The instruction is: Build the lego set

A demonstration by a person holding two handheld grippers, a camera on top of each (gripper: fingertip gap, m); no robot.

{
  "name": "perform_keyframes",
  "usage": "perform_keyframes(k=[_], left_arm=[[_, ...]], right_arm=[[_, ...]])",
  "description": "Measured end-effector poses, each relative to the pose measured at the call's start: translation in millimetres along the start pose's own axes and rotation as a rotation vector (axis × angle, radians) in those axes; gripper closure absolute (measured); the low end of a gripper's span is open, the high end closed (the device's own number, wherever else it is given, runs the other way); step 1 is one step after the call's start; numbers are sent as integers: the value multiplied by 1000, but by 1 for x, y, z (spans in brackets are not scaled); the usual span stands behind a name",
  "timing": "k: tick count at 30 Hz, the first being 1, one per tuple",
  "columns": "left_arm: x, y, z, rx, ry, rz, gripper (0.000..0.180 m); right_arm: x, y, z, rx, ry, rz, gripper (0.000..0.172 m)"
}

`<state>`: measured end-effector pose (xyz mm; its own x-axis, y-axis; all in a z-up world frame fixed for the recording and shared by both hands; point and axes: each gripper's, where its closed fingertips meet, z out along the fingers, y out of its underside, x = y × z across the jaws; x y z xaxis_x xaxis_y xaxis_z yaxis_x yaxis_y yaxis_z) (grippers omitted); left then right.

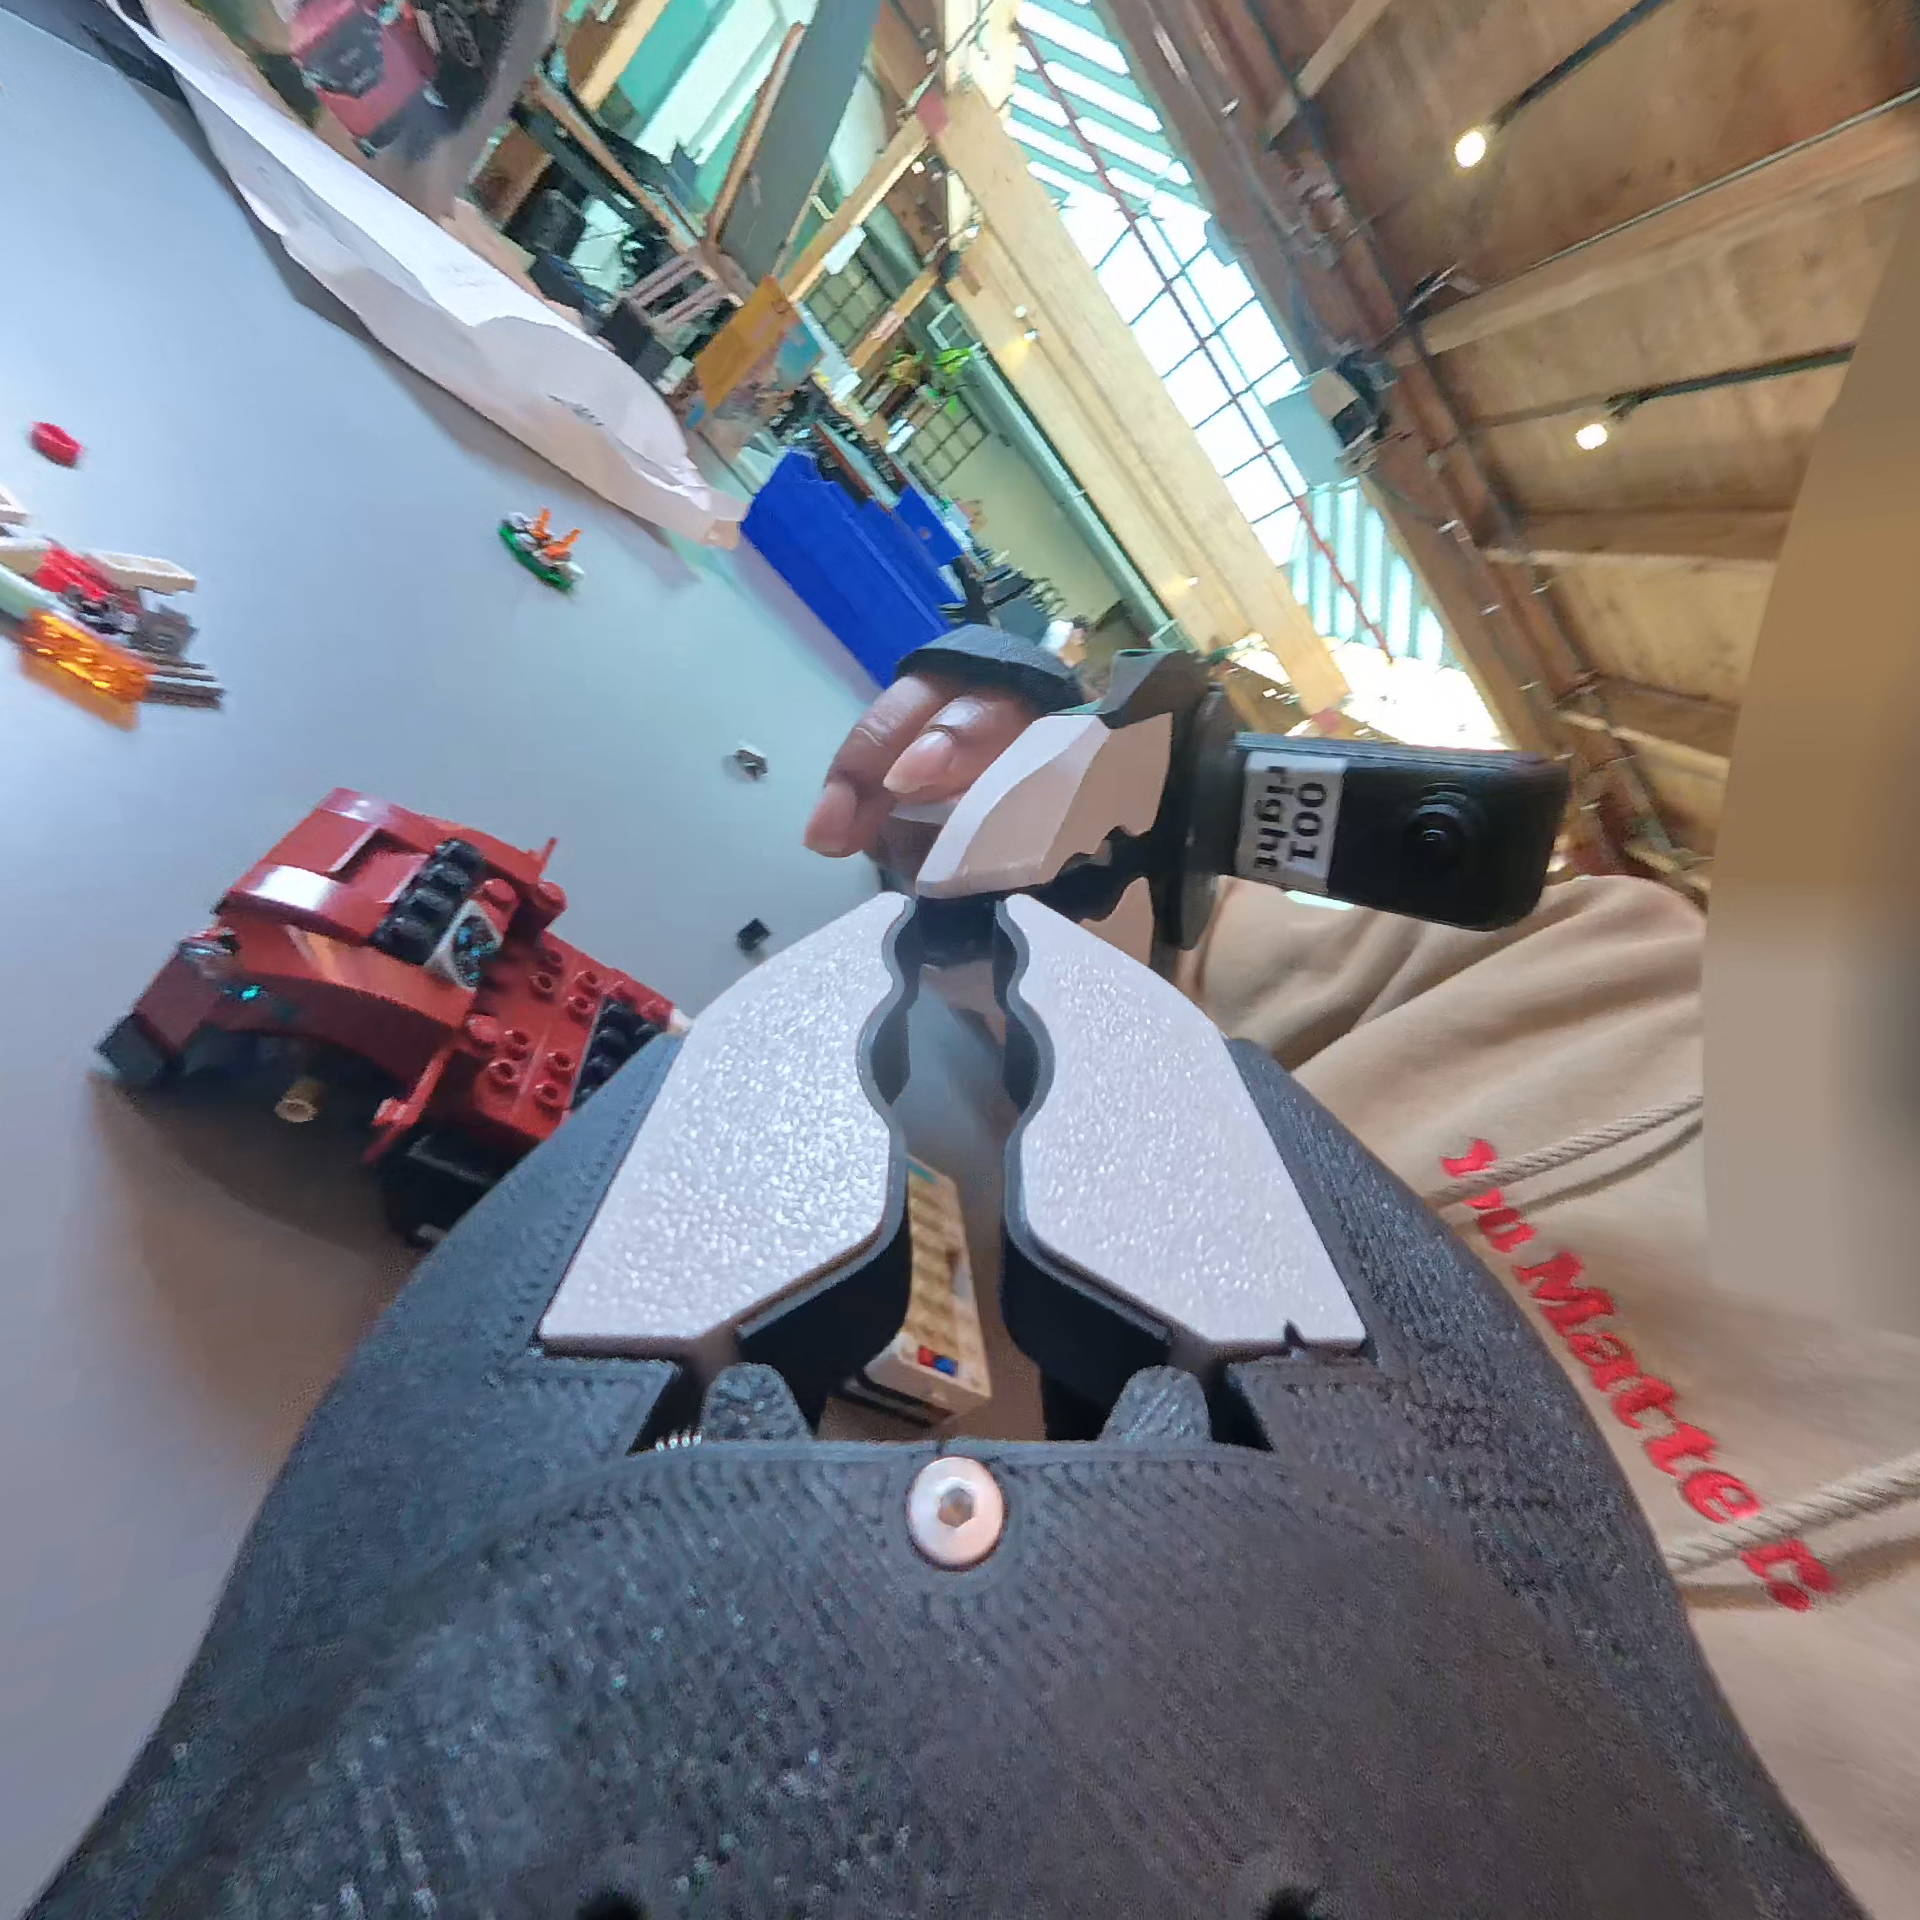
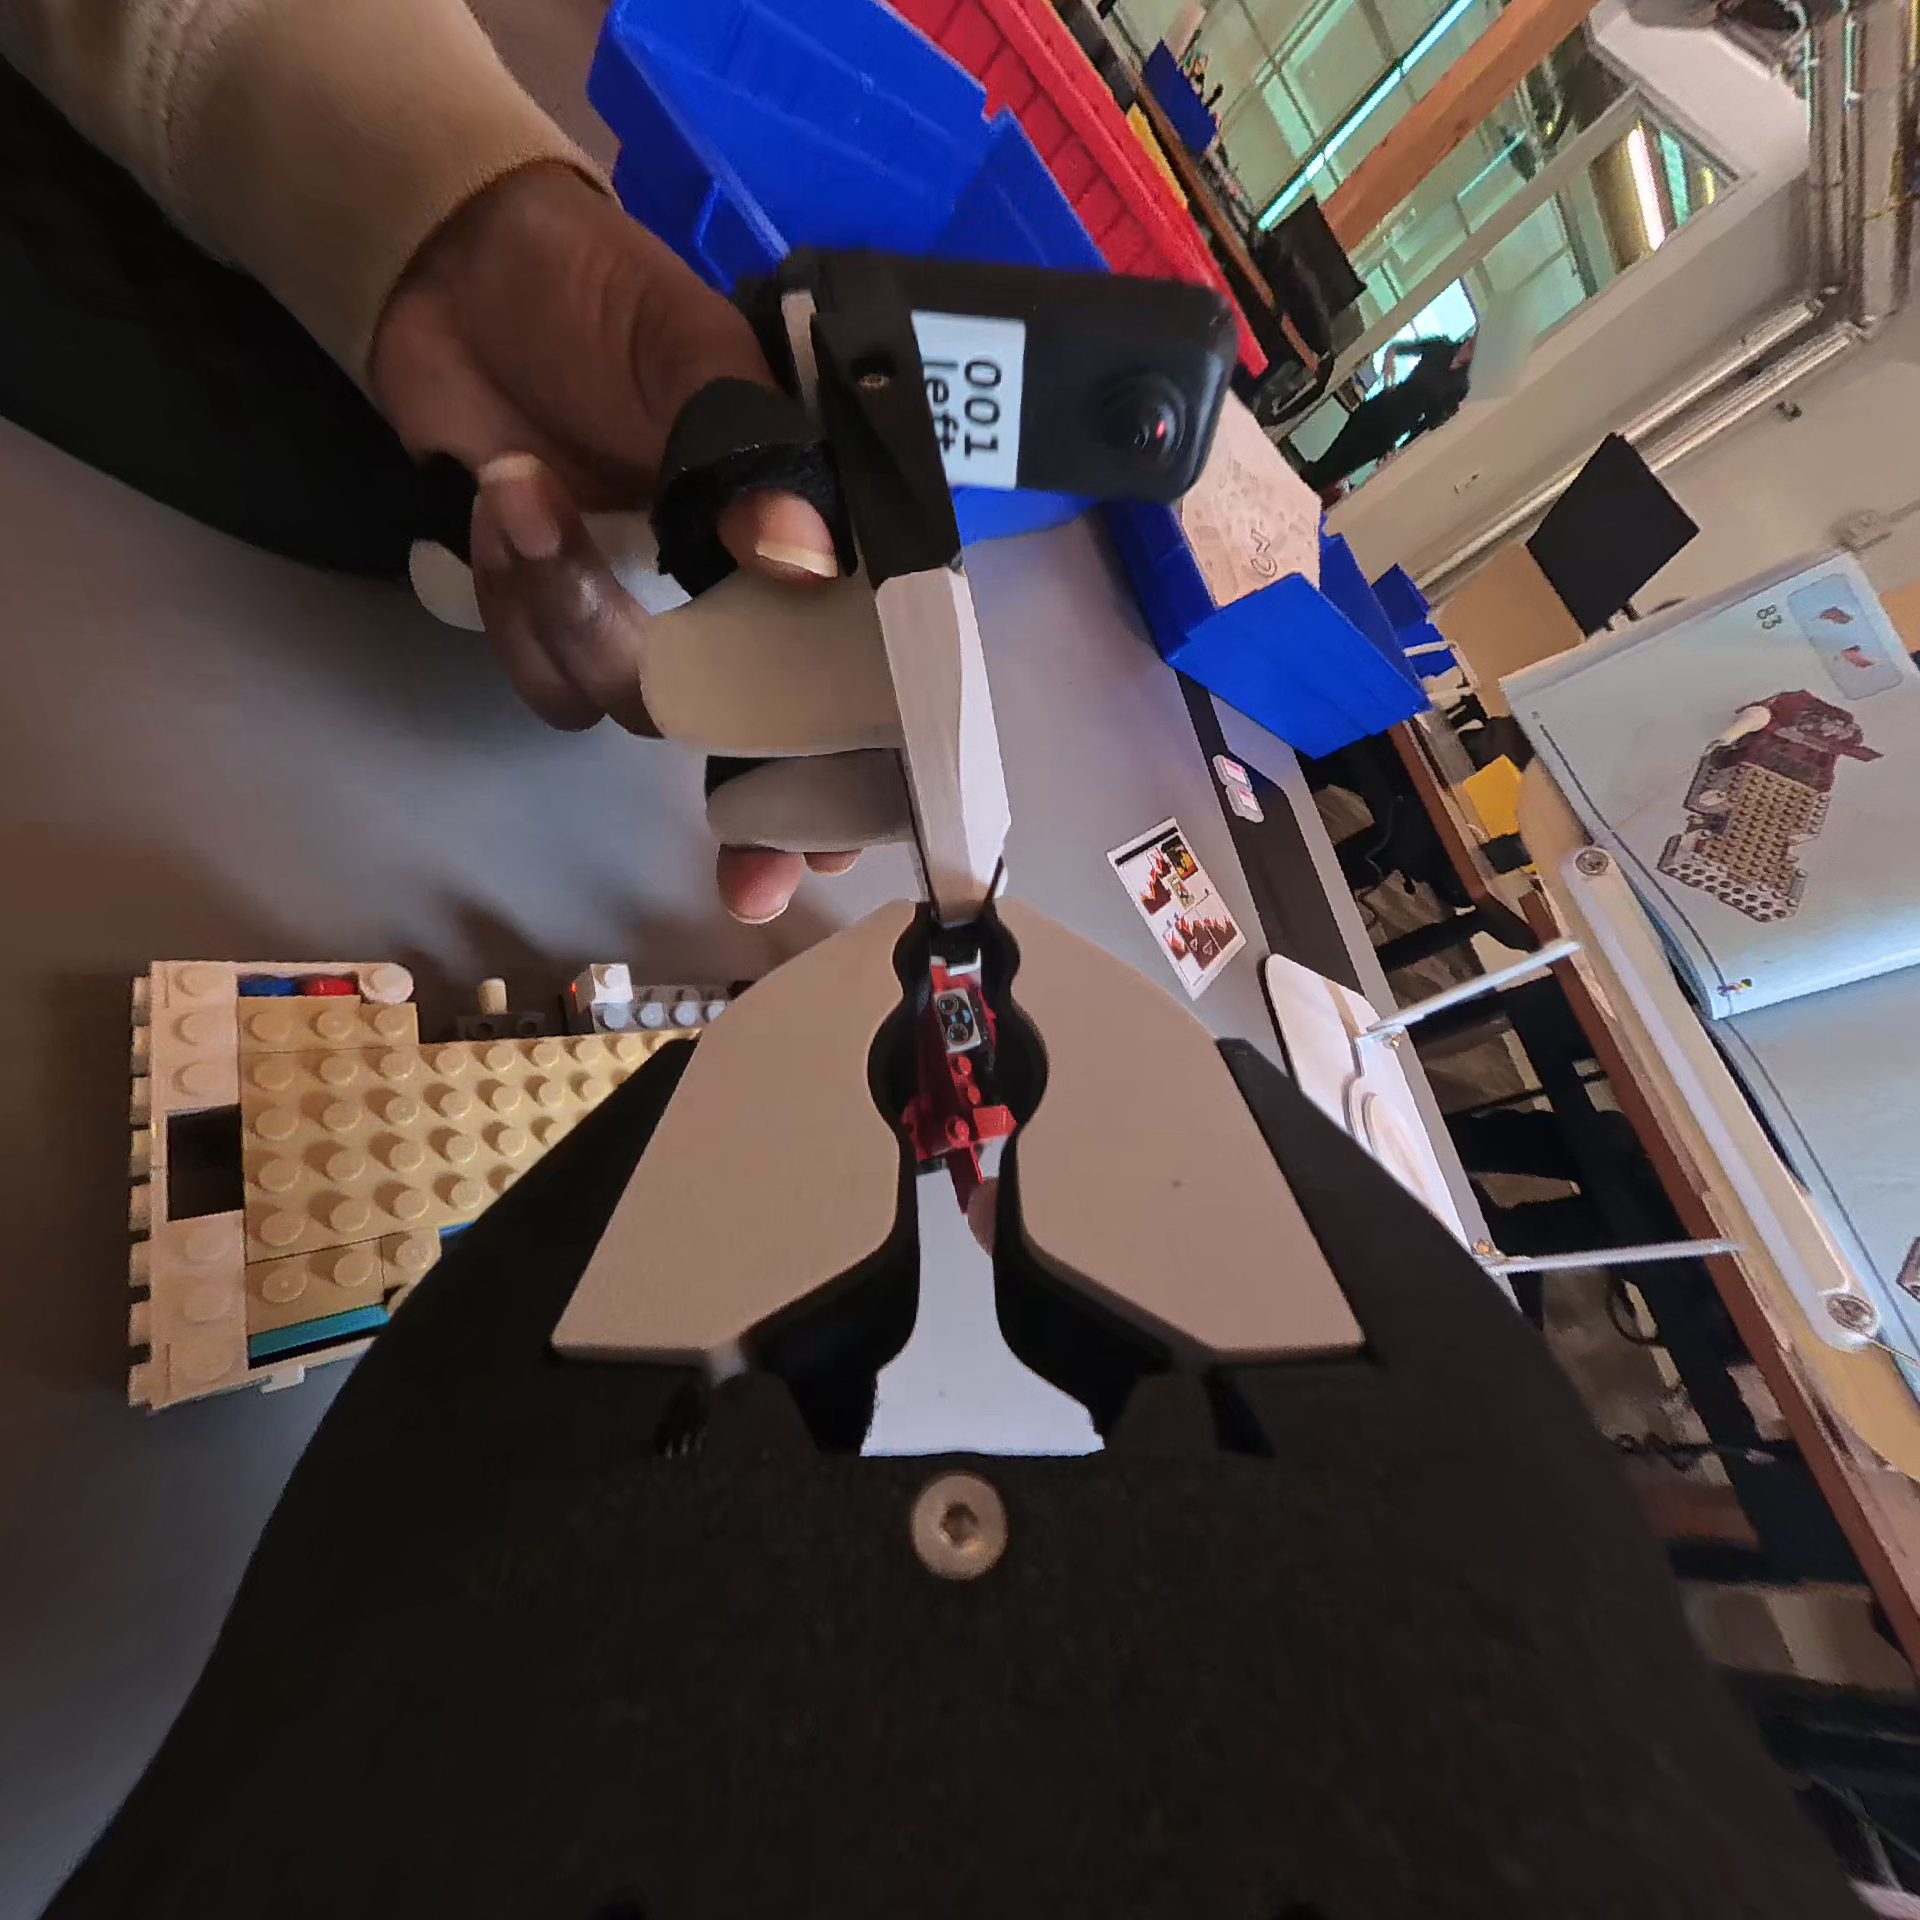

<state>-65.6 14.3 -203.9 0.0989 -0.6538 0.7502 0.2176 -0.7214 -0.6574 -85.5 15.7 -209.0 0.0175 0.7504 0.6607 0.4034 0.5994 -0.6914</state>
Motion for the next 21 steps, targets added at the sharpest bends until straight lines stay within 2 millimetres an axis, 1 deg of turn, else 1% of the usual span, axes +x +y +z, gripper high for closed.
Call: perform_keyframes(k=[4,7,15,21], left_arm=[[12,-3,-2,22,126,-84,168],[14,-2,-2,17,145,-91,167],[9,-2,-3,10,87,-33,168],[1,1,-1,-14,-12,57,168]], right_arm=[[2,-11,-5,71,-11,42,163],[1,-12,-6,75,-17,41,164],[1,-3,-5,14,-16,19,164],[0,3,-2,-41,-1,-21,164]])
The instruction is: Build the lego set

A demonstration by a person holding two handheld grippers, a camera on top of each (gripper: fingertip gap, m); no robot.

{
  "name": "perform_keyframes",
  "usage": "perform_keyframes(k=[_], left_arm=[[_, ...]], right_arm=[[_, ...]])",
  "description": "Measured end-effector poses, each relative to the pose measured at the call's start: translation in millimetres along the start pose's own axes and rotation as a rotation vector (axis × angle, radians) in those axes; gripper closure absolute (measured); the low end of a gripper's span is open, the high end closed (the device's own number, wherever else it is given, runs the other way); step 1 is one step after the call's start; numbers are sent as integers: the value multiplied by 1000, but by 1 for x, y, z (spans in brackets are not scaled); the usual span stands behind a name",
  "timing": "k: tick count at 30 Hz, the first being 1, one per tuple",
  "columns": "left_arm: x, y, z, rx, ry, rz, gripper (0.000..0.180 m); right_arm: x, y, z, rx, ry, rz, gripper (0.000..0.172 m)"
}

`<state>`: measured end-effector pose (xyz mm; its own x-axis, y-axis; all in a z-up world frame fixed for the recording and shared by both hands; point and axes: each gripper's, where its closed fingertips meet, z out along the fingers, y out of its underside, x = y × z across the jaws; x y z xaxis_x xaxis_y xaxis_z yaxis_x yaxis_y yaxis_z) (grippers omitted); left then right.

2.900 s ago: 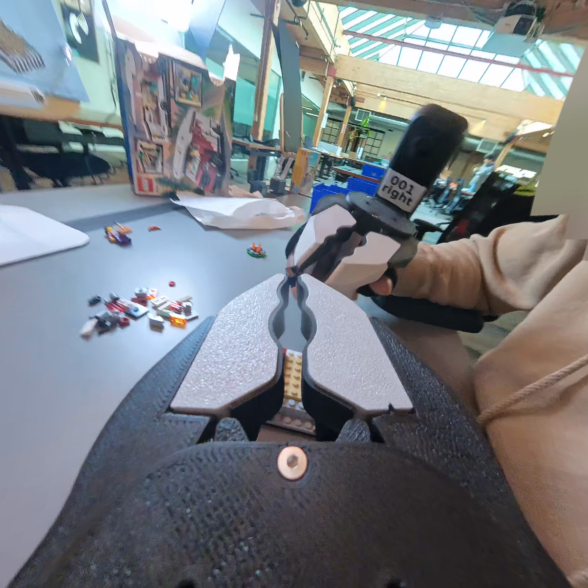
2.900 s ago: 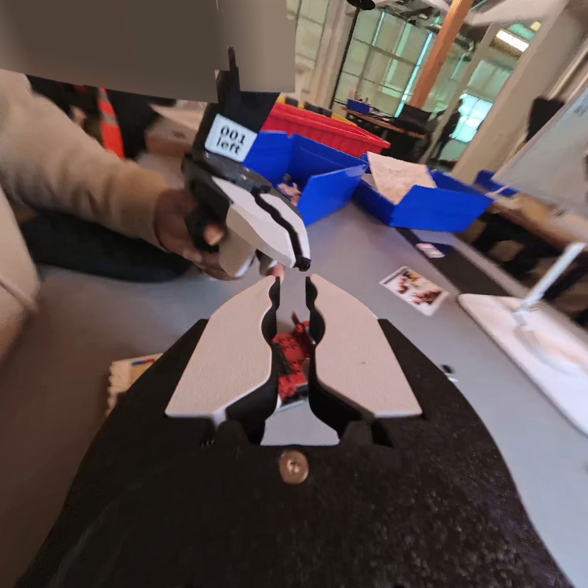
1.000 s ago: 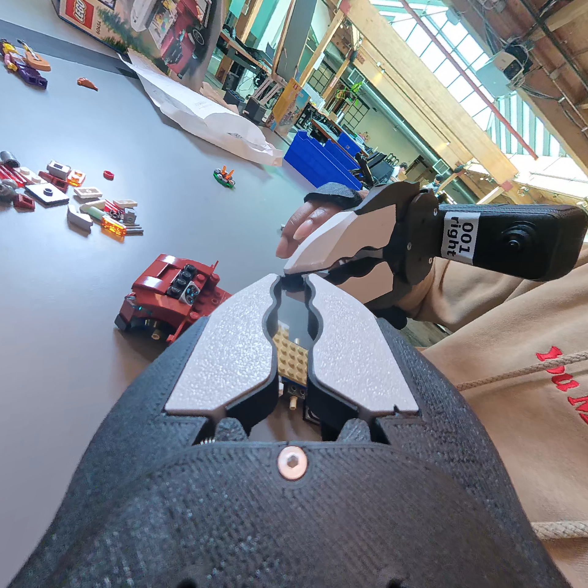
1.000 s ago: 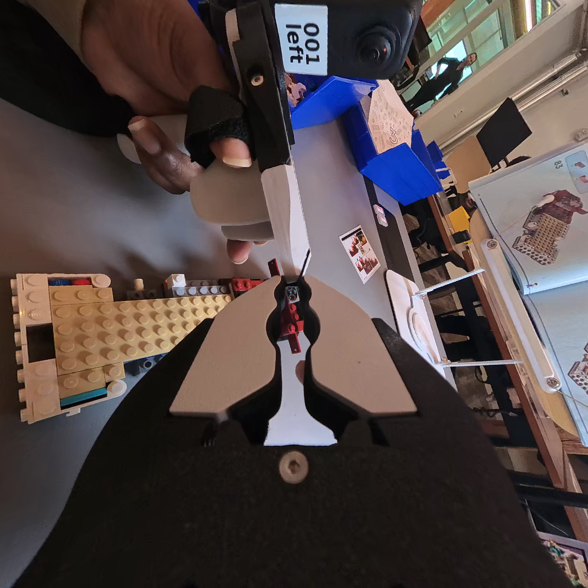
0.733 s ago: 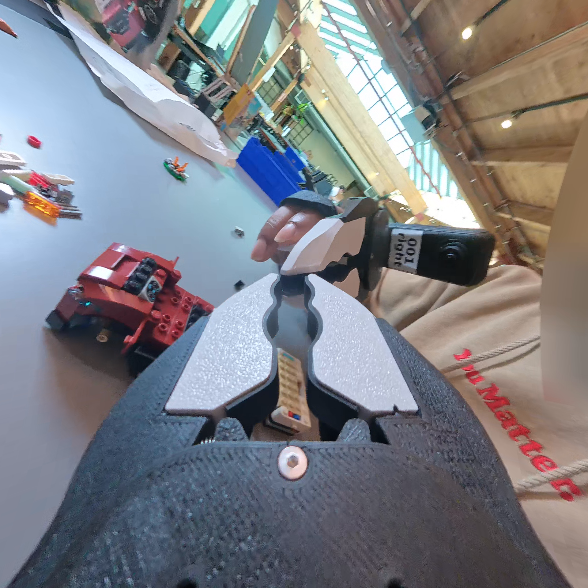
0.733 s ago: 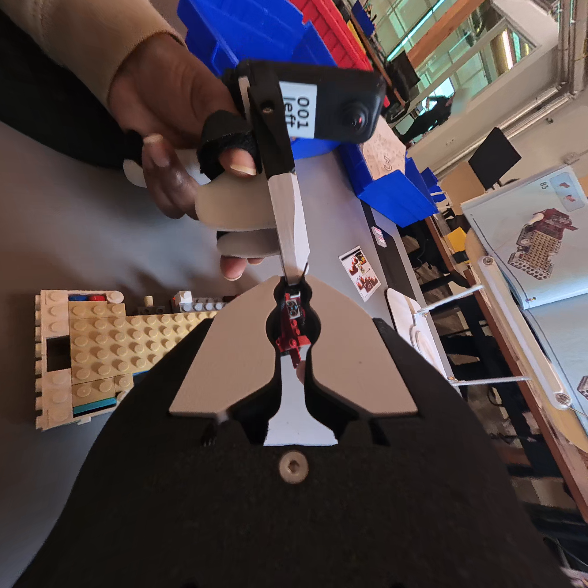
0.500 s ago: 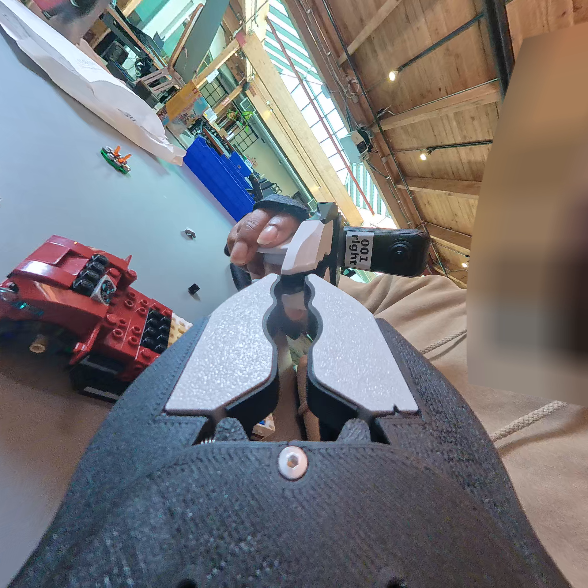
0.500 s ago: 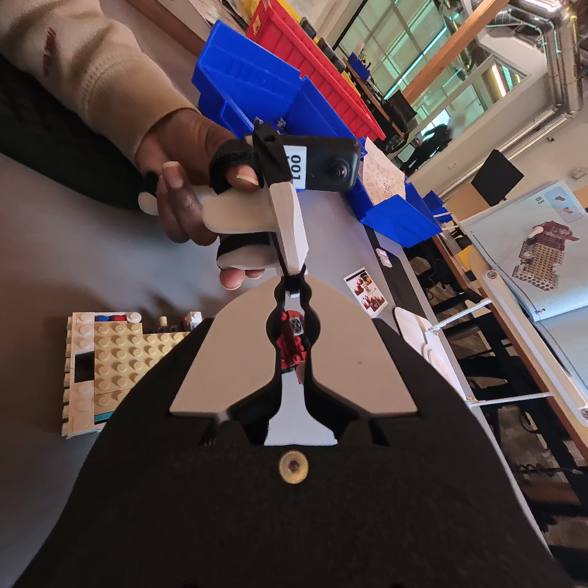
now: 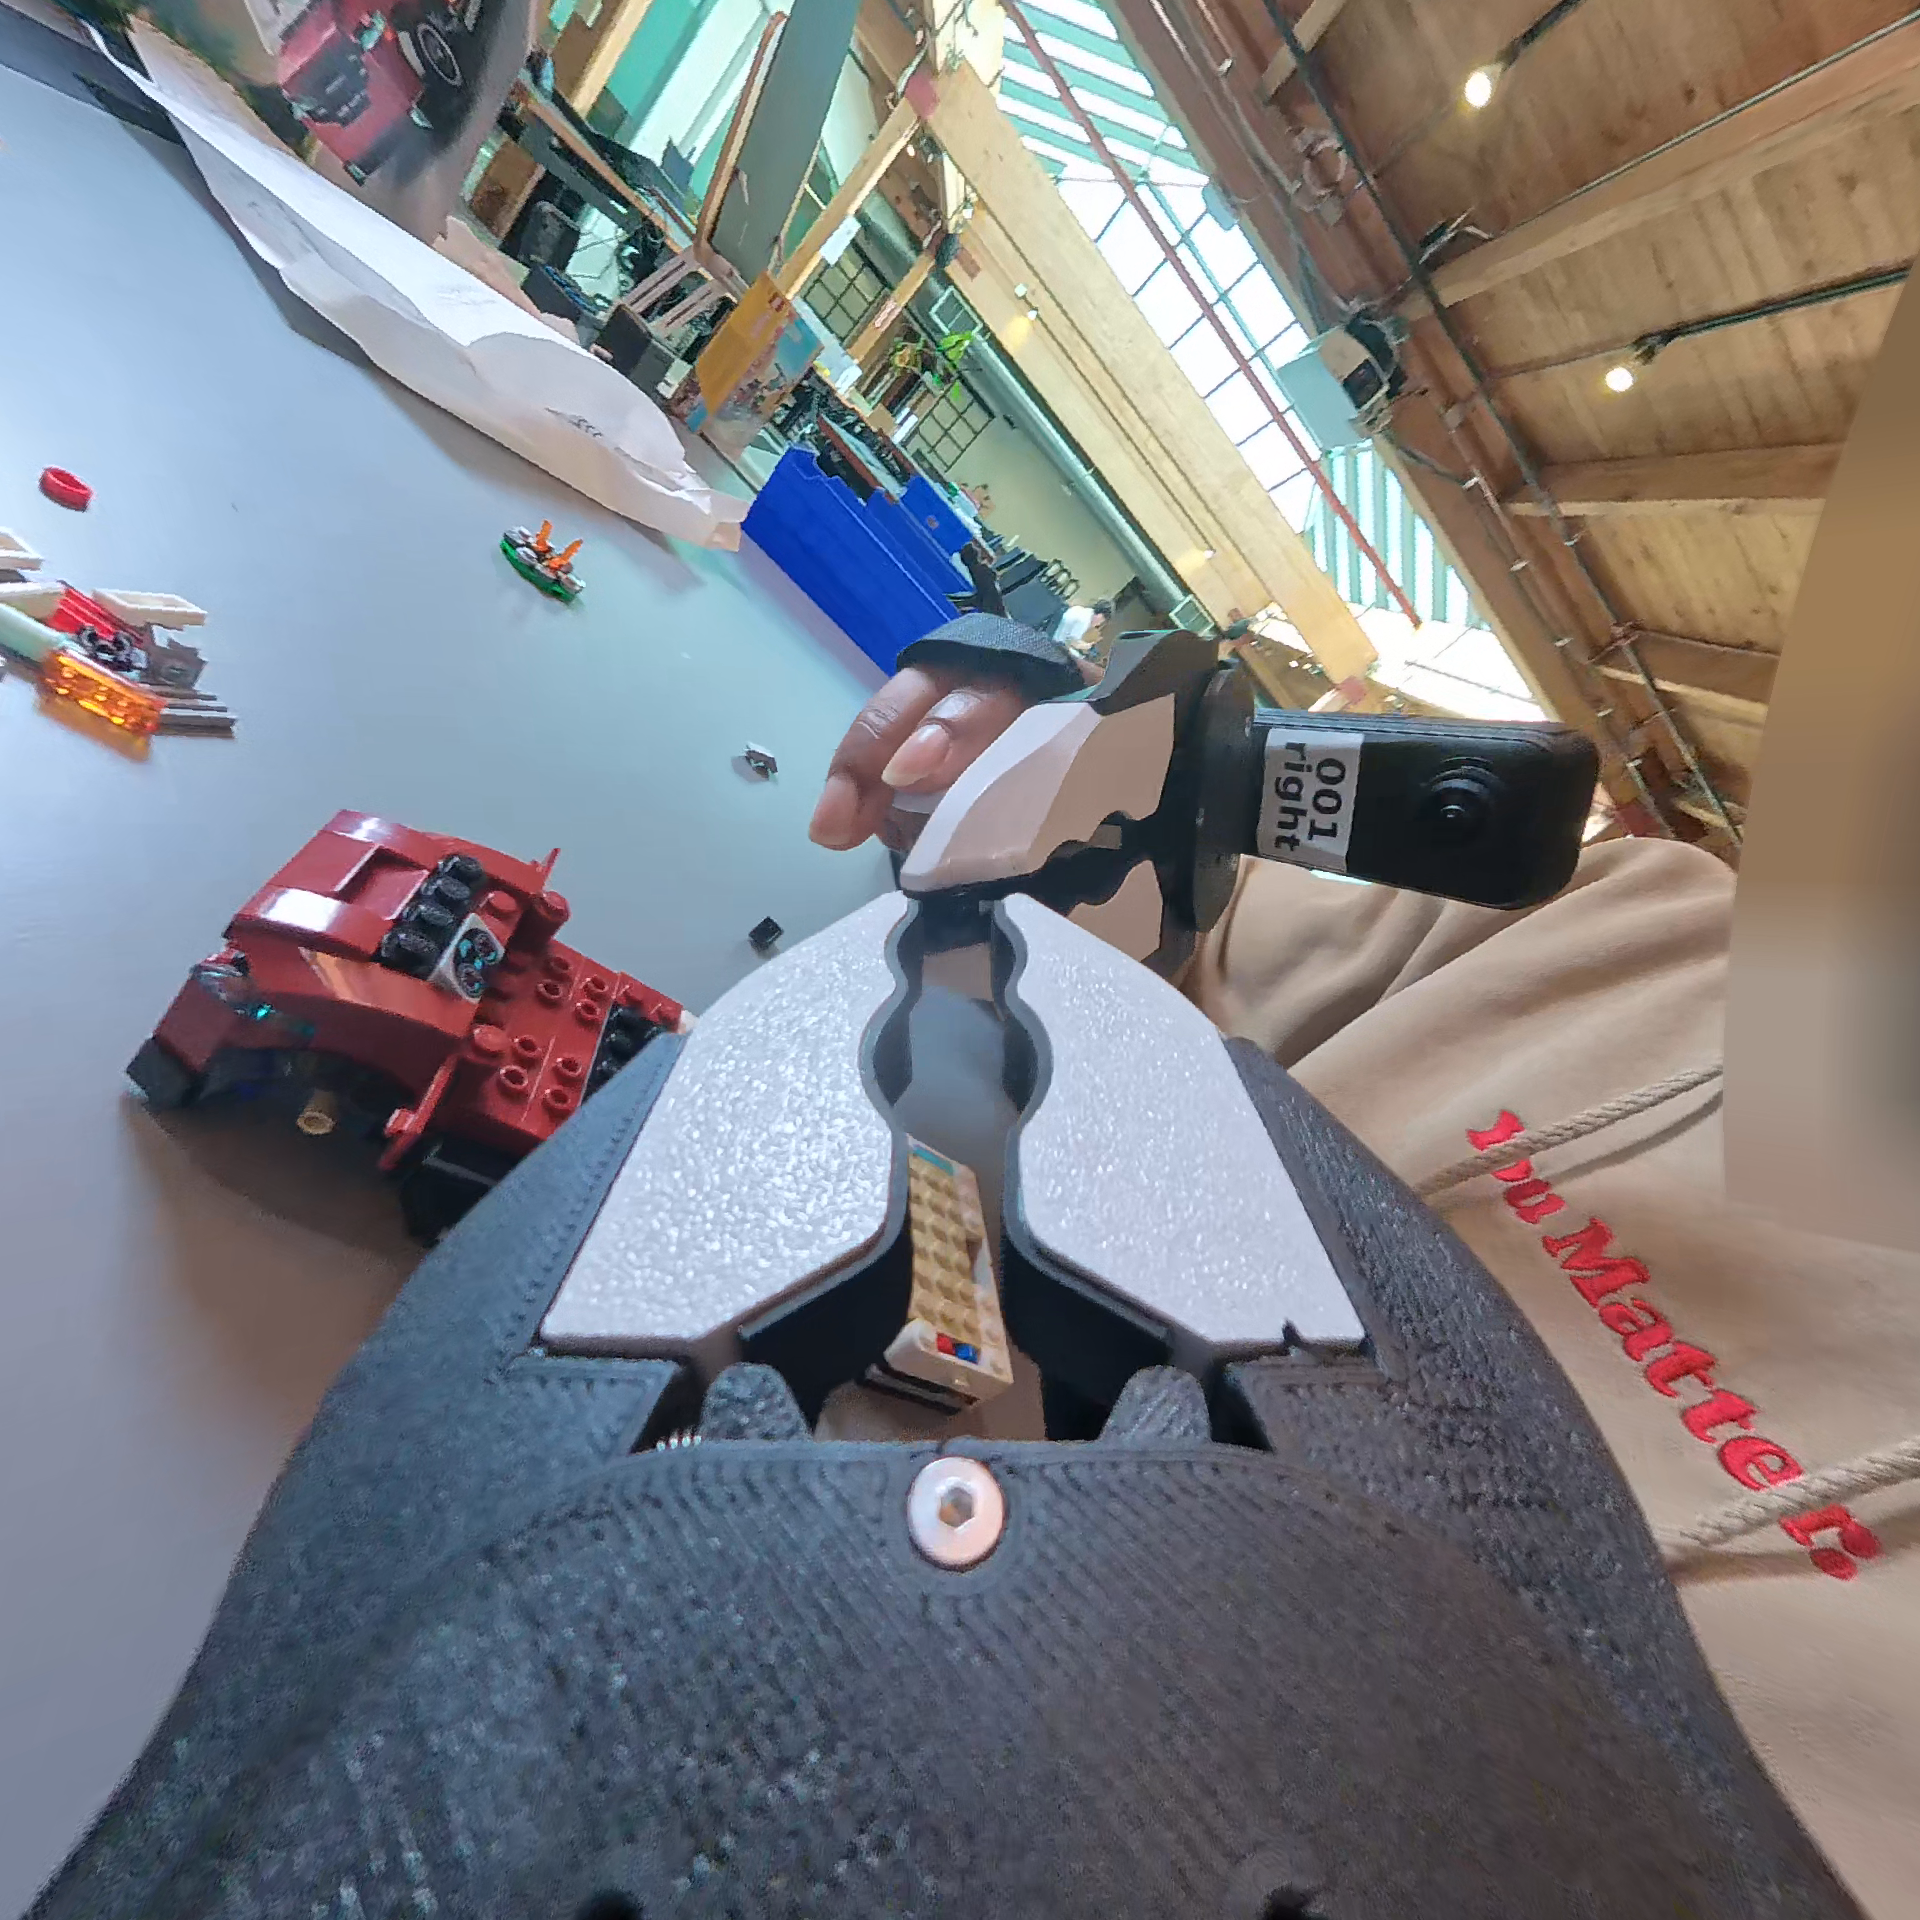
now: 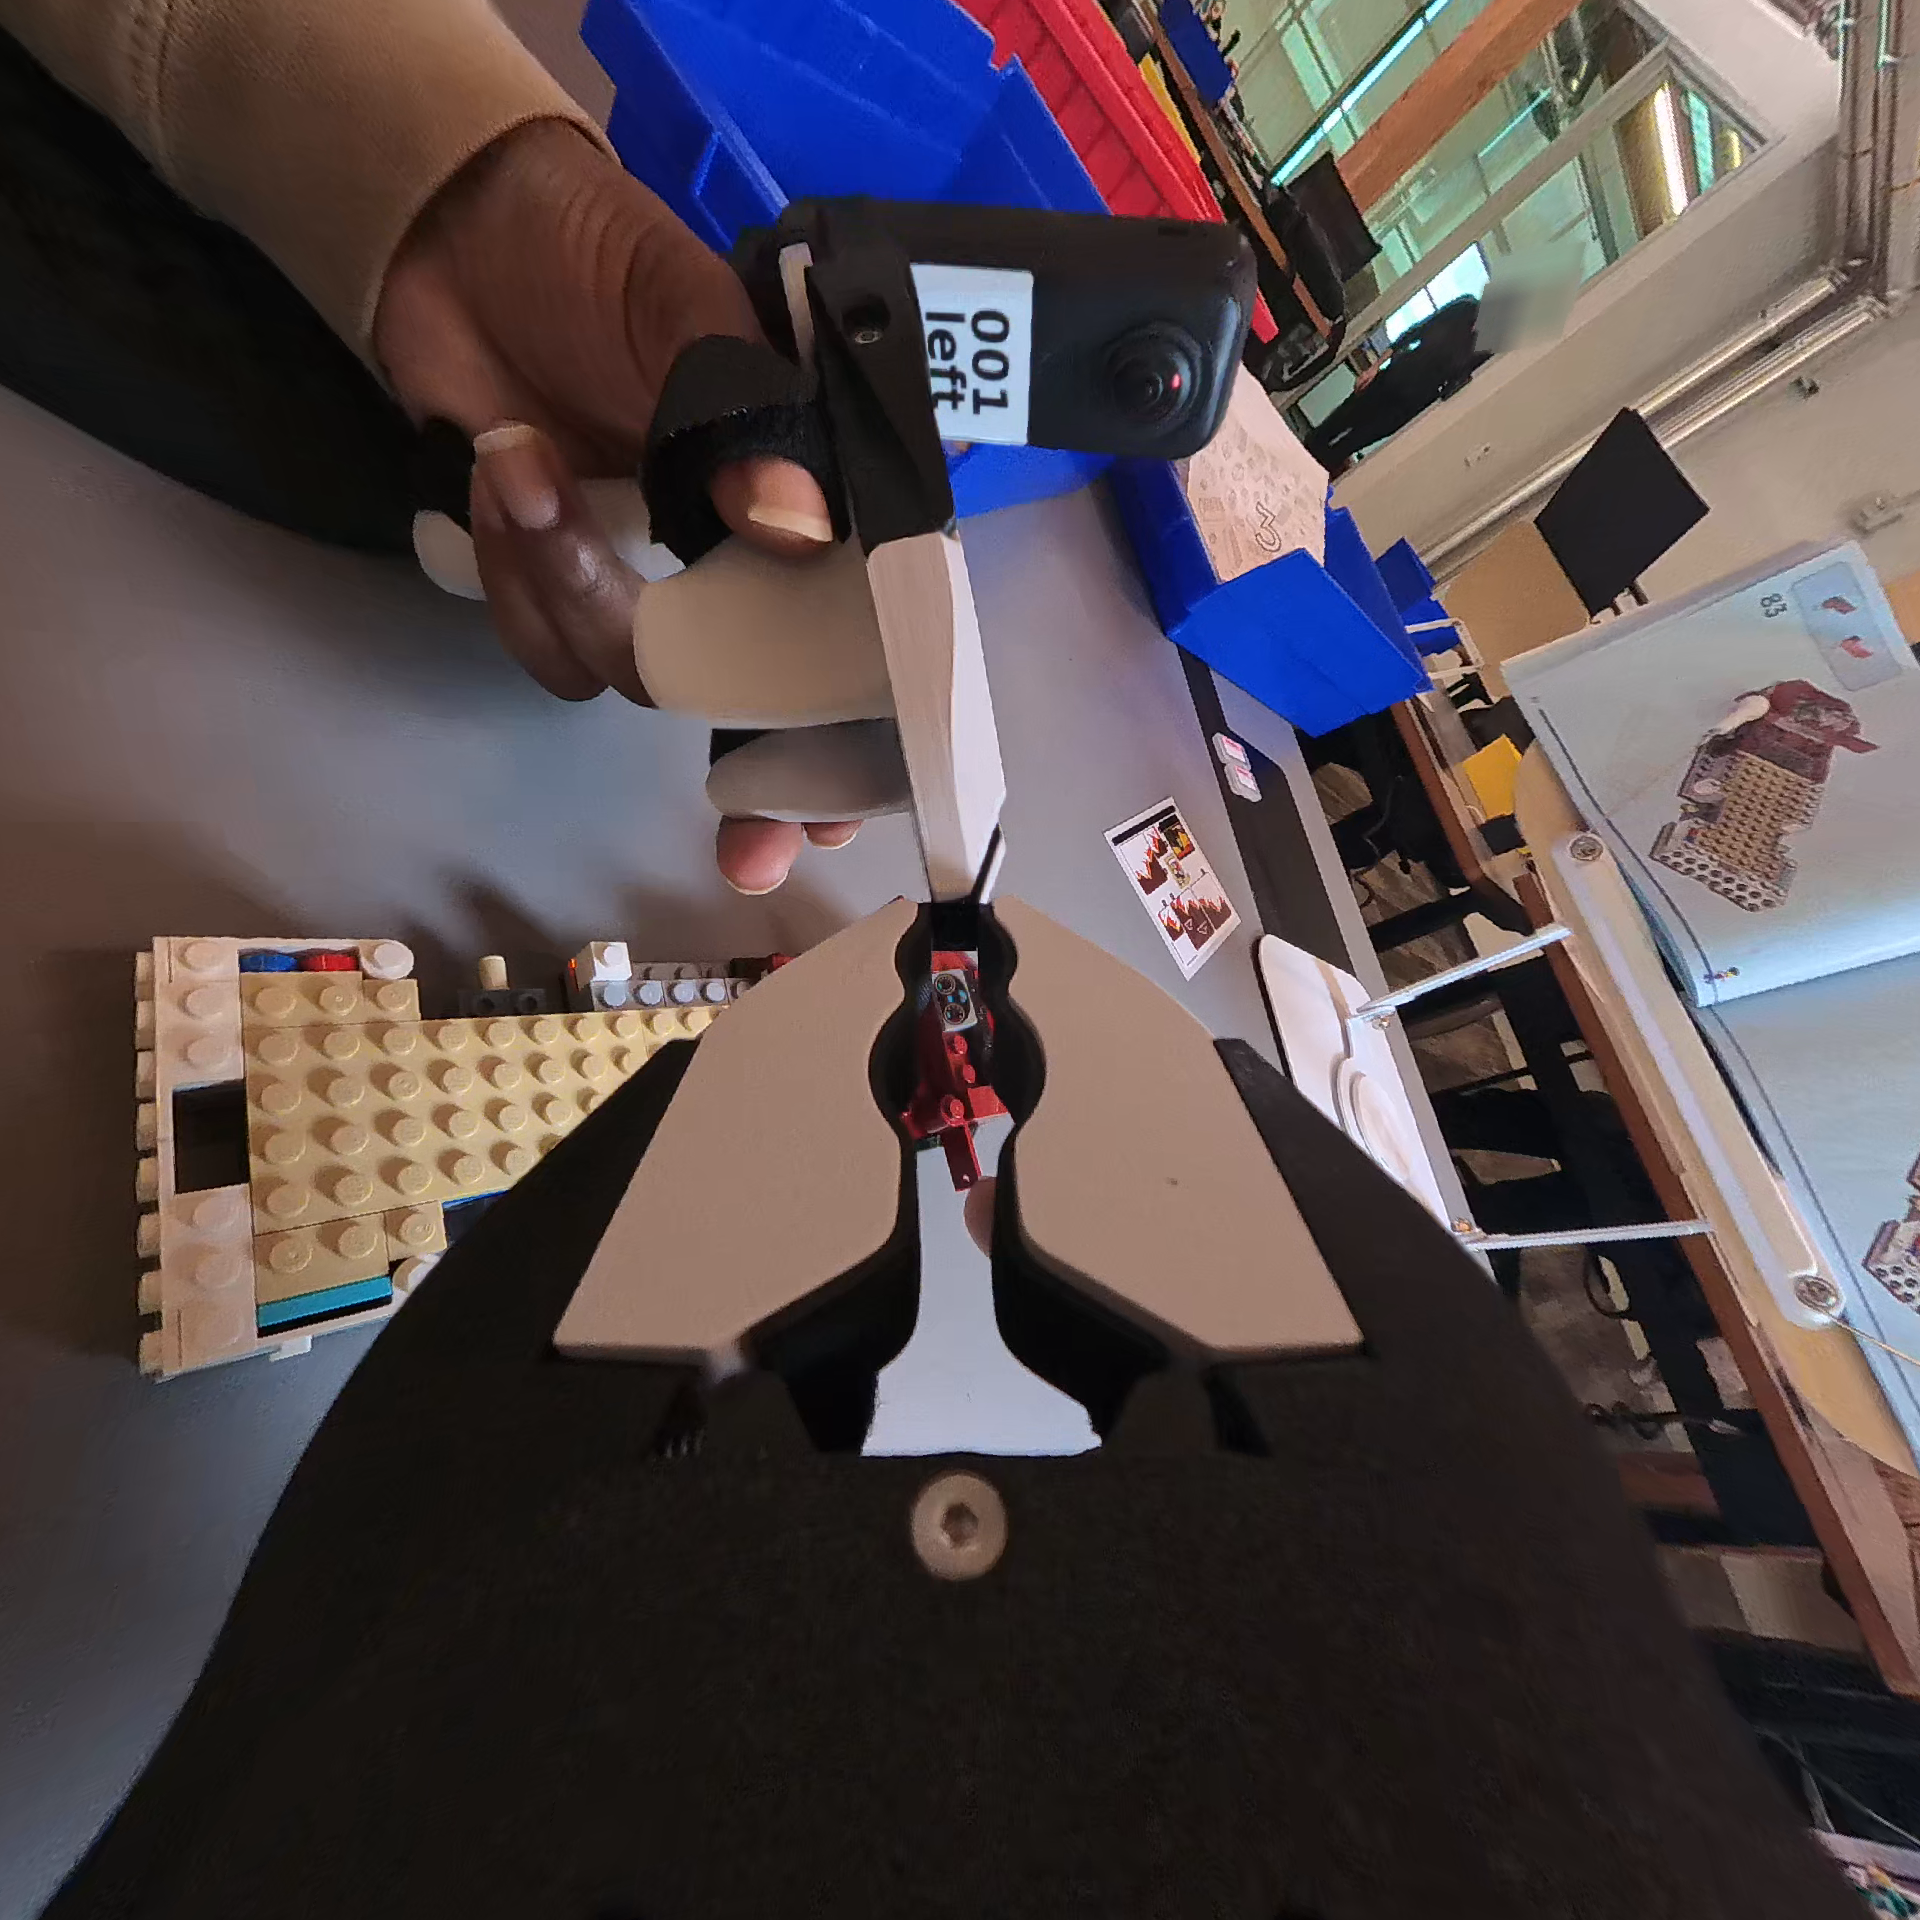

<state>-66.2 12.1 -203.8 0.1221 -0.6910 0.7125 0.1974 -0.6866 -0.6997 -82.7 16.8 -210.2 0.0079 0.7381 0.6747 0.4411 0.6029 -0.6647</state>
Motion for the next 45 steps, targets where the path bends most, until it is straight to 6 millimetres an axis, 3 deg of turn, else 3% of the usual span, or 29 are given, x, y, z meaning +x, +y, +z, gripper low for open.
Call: perform_keyframes(k=[7,16,24,28,36,45], left_arm=[[-4,2,1,-9,-25,0,171],[14,-7,-5,44,161,-143,172],[14,-8,-5,50,170,-163,172],[9,-8,-5,33,78,-16,169],[-5,9,-11,-172,-199,575,163],[-10,20,-9,-245,-263,731,172]], right_arm=[[-1,1,2,3,5,-3,164],[4,-14,-8,139,-34,109,162],[5,-14,-8,146,-39,139,164],[3,-11,-8,147,-102,246,164],[-11,-4,-6,133,-283,431,164],[-20,3,-2,100,-341,462,163]])
